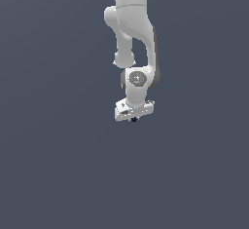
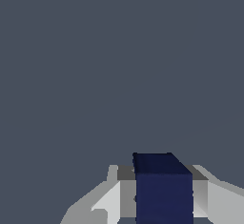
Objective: Pick up the object and move it to a goal position.
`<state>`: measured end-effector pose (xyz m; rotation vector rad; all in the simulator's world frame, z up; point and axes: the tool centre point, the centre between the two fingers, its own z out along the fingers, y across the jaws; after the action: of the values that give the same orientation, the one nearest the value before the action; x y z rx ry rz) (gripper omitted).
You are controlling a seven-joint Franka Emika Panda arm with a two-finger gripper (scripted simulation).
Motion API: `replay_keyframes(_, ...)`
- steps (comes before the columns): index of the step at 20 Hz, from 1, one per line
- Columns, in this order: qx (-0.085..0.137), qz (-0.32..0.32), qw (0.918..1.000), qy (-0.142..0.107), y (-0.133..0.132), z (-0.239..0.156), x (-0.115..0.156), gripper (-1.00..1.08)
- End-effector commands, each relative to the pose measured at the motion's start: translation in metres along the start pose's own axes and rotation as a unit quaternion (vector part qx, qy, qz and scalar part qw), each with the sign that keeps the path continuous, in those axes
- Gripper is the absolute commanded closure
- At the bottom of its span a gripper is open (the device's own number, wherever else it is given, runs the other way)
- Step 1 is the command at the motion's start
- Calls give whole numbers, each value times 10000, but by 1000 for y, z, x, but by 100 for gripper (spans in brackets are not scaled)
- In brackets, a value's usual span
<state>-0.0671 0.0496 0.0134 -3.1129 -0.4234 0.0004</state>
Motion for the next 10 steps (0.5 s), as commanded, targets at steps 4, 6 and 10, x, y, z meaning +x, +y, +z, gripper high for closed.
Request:
replay_keyframes(4, 0, 1, 10000, 1, 9, -2, 2, 108)
replay_keyframes(6, 0, 1, 10000, 1, 18, -4, 5, 108)
replay_keyframes(10, 0, 1, 10000, 1, 44, -10, 12, 108)
